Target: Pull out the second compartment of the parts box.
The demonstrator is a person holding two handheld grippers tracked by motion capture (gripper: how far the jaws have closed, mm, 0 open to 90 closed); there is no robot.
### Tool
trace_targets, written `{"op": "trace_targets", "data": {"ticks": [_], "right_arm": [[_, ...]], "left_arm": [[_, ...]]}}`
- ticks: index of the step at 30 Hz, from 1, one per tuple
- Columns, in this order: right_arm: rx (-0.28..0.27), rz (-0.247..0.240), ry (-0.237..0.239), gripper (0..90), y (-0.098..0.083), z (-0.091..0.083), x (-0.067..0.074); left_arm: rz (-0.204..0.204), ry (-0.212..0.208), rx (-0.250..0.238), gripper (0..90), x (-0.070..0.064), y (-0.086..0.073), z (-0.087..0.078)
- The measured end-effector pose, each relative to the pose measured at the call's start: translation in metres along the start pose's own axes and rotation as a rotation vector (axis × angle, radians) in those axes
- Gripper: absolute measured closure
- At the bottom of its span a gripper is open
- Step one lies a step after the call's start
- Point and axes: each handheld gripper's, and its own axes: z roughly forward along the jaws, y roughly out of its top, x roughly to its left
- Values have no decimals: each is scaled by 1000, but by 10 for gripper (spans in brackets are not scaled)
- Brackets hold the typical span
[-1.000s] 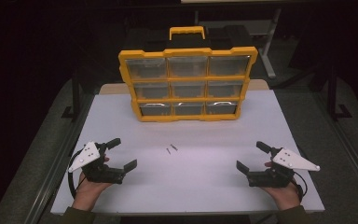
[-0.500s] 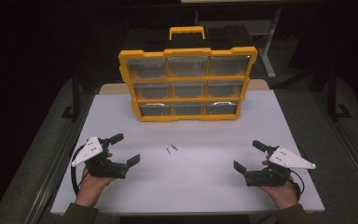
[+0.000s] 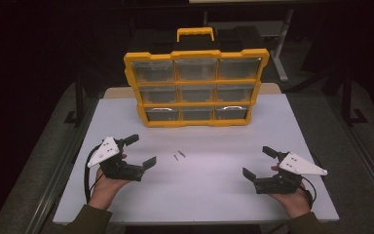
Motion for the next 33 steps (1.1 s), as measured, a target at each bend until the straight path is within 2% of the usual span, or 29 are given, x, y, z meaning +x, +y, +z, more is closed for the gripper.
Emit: {"op": "trace_targets", "data": {"ticks": [8, 13, 22, 27, 33], "right_arm": [[15, -10, 2, 1, -1, 3, 1], [24, 5, 1, 1, -2, 4, 0], [30, 12, -10, 1, -3, 5, -1], [27, 21, -8, 1, -4, 6, -1], [31, 30, -7, 1, -5, 6, -2]], "left_arm": [[19, -7, -7, 0, -3, 5, 13], [32, -19, 1, 0, -4, 9, 22], [23, -21, 3, 0, -3, 10, 34], [37, -18, 2, 0, -2, 12, 40], [34, -20, -3, 0, 0, 14, 47]]}}
